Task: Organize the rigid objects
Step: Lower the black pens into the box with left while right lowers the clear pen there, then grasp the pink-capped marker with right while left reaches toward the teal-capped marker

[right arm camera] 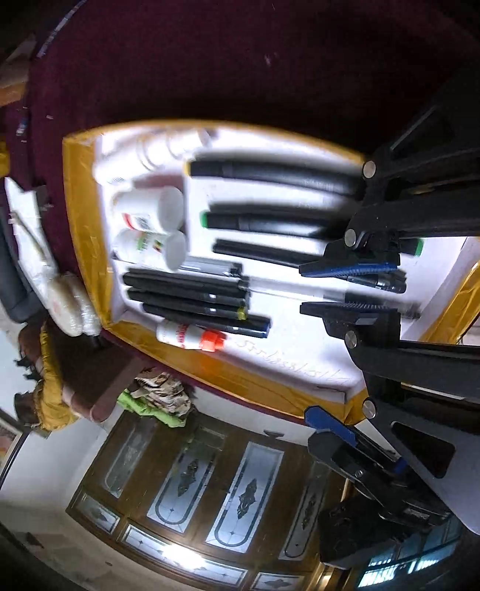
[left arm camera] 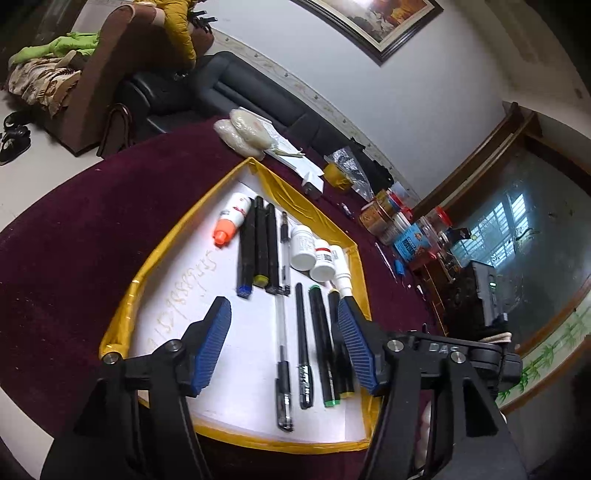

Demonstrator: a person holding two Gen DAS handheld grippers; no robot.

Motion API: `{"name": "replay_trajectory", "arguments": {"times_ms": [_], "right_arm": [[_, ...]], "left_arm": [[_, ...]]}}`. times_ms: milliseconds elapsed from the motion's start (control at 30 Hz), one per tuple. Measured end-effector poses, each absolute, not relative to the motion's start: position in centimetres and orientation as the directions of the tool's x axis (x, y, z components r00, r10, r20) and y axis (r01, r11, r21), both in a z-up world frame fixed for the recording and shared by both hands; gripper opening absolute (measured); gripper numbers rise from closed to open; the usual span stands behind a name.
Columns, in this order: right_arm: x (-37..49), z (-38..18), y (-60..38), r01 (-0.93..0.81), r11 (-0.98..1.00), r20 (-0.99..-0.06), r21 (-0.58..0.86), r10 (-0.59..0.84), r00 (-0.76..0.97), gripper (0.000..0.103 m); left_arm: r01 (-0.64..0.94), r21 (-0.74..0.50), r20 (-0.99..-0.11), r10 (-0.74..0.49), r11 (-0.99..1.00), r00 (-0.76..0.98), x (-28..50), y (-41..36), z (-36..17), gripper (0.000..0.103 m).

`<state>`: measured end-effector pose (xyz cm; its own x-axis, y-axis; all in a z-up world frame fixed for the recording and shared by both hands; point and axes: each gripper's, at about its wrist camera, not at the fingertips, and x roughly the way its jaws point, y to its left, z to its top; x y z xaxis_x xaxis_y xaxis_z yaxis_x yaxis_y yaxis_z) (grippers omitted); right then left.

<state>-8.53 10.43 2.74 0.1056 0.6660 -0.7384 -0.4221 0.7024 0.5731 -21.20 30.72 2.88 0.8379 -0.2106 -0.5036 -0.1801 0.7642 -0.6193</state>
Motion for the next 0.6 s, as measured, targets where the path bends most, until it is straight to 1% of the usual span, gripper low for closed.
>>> {"name": "replay_trajectory", "arguments": {"times_ms": [33, 100, 133, 200, 267, 300, 333, 400, 533, 600], "right_arm": [[-8.6, 3.2, 9.7, -0.436, 0.702, -0.733, 0.563, 0.668, 0.128, 0.014], [-8.8, 4.1, 7.4, -0.454, 0.71, -0.721, 0.538, 0.667, 0.189, 0.021], [-8.7, 4.7, 5.6, -0.454, 0.718, -0.709, 0.527, 0.666, 0.23, 0.023], [-8.3, 5.4, 2.0, -0.434, 0.742, -0.691, 0.511, 0.655, 0.306, 0.033], [-7.9, 6.1, -3.0, -0.388, 0.795, -0.681, 0.467, 0.603, 0.415, 0.038], [-7.6, 6.3, -5.1, -0.361, 0.824, -0.682, 0.436, 0.565, 0.465, 0.039], [-7.2, 6.5, -8.2, -0.308, 0.869, -0.688, 0.387, 0.495, 0.532, 0.04], [-6.4, 6.6, -13.7, -0.185, 0.924, -0.707, 0.335, 0.376, 0.598, 0.04], [-4.7, 6.0, -22.2, 0.019, 0.948, -0.74, 0.318, 0.236, 0.63, 0.04], [-3.9, 5.5, -24.0, 0.06, 0.955, -0.757, 0.29, 0.19, 0.625, 0.04]], "left_arm": [[-0.173, -0.618, -0.501, -0.215, 0.767, 0.838, -21.2, 30.5, 3.0, 0.059], [-0.151, -0.614, -0.491, -0.226, 0.774, 0.842, -21.2, 29.8, 3.4, 0.061], [-0.134, -0.61, -0.483, -0.232, 0.781, 0.844, -21.2, 29.4, 3.7, 0.065], [-0.091, -0.609, -0.457, -0.255, 0.788, 0.852, -21.1, 28.5, 4.2, 0.07], [-0.051, -0.604, -0.439, -0.279, 0.795, 0.854, -20.9, 27.4, 4.7, 0.073], [-0.027, -0.599, -0.433, -0.295, 0.8, 0.852, -20.7, 26.6, 4.9, 0.074], [-0.002, -0.59, -0.432, -0.314, 0.807, 0.845, -20.4, 25.7, 5.2, 0.074], [0.045, -0.569, -0.439, -0.349, 0.821, 0.828, -19.6, 23.7, 5.6, 0.074], [0.096, -0.541, -0.47, -0.395, 0.835, 0.789, -18.1, 20.3, 5.6, 0.074], [0.113, -0.534, -0.489, -0.415, 0.838, 0.767, -17.4, 18.8, 5.5, 0.074]]}}
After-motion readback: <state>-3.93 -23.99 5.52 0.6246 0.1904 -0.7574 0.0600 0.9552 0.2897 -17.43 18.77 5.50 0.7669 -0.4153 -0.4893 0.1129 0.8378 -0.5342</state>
